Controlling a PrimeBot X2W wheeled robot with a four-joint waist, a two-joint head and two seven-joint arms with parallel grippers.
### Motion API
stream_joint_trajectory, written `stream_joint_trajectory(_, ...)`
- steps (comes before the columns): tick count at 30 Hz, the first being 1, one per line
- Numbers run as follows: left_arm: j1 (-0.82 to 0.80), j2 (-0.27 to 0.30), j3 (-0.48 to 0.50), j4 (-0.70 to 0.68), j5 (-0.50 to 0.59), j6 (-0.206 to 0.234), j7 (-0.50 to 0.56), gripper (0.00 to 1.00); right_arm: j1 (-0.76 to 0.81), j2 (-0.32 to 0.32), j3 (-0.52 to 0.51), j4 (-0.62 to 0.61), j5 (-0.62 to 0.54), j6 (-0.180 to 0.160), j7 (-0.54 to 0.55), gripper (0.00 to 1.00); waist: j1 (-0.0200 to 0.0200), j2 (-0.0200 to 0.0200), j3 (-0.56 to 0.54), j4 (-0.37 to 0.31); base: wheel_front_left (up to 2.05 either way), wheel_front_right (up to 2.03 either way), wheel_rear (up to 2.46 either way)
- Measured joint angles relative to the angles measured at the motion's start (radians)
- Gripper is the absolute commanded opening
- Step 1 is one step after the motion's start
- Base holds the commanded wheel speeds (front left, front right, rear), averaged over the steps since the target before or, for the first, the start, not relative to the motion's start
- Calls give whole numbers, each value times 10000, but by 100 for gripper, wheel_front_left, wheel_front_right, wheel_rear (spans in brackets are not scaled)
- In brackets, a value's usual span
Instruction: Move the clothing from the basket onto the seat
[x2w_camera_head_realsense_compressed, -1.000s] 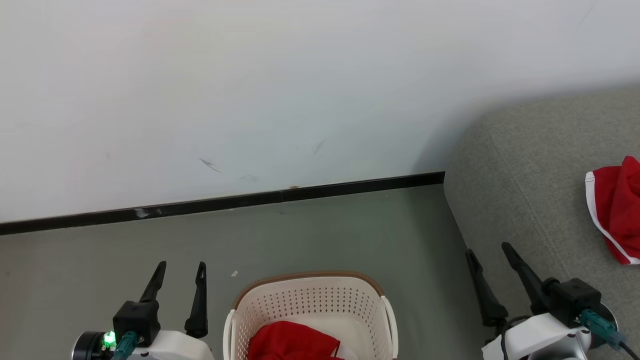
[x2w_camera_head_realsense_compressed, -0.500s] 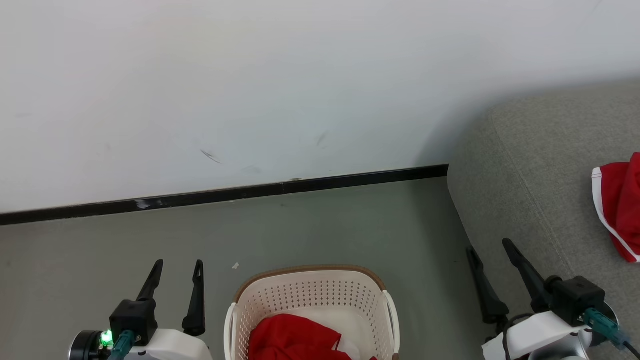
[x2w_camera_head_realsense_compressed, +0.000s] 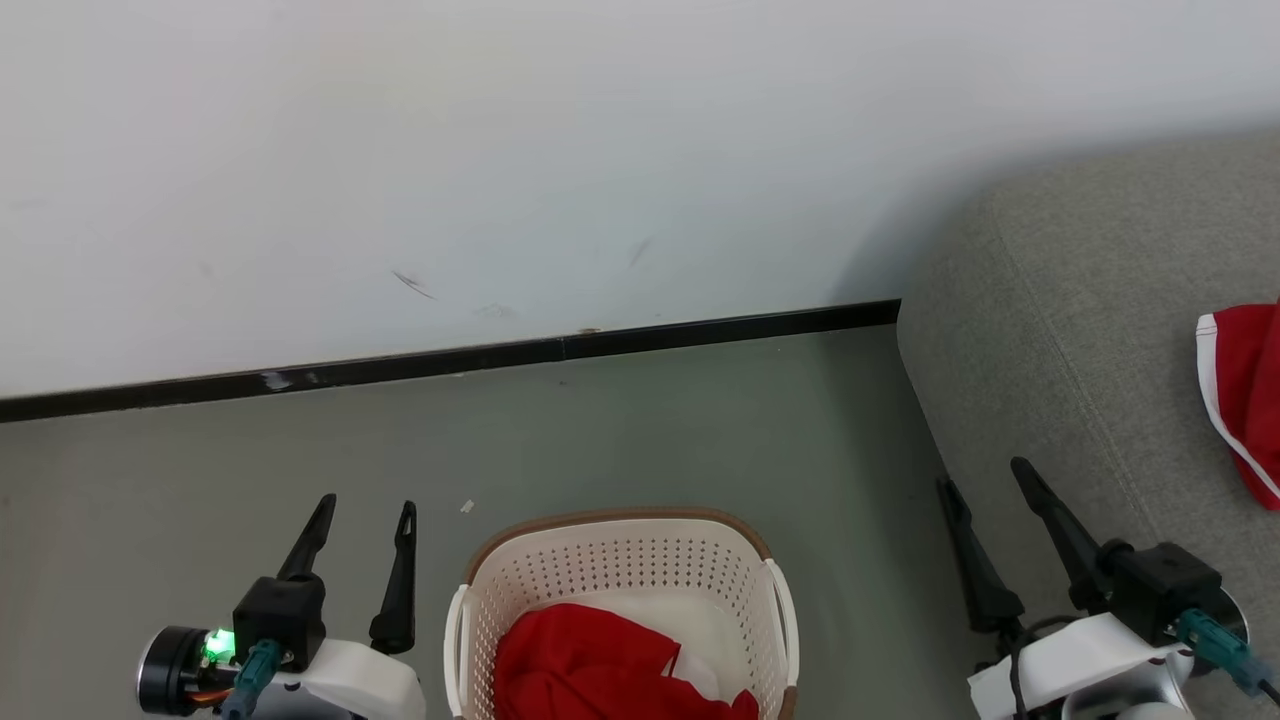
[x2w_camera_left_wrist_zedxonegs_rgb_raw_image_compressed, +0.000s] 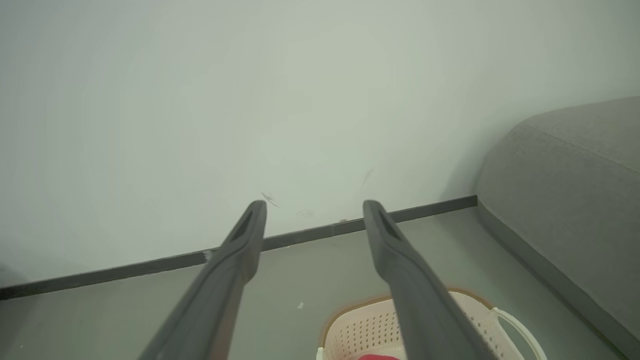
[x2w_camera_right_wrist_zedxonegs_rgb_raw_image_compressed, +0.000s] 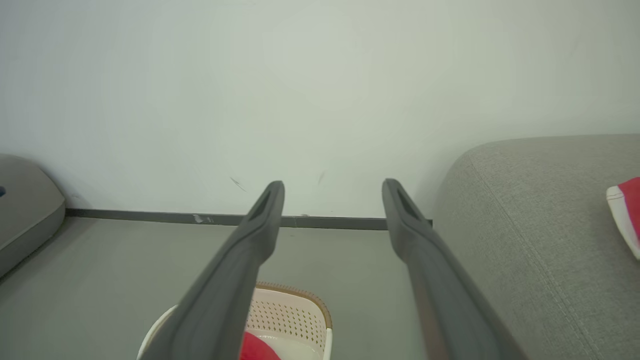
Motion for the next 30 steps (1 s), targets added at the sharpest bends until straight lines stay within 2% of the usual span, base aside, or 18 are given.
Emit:
stream_joint_trajectory(10,-767,322,-949,660,748,-531,399,100,-10,8,-462,-523,-261,0,77,100,0,0,566,-114,0,0,0)
stream_joint_trajectory(21,-1761,309,-2270,1689,1758,-1244,989,100,-3,23,-1191,-1214,-261,0,96,100,0,0,1448,-358,0,0,0)
stream_joint_trajectory(30,-2297,146,-2832,2397,2104,-1584,1210,100,-92,31,-1496,-1739,-259,0,96,100,0,0,2254,-593,0,0,0)
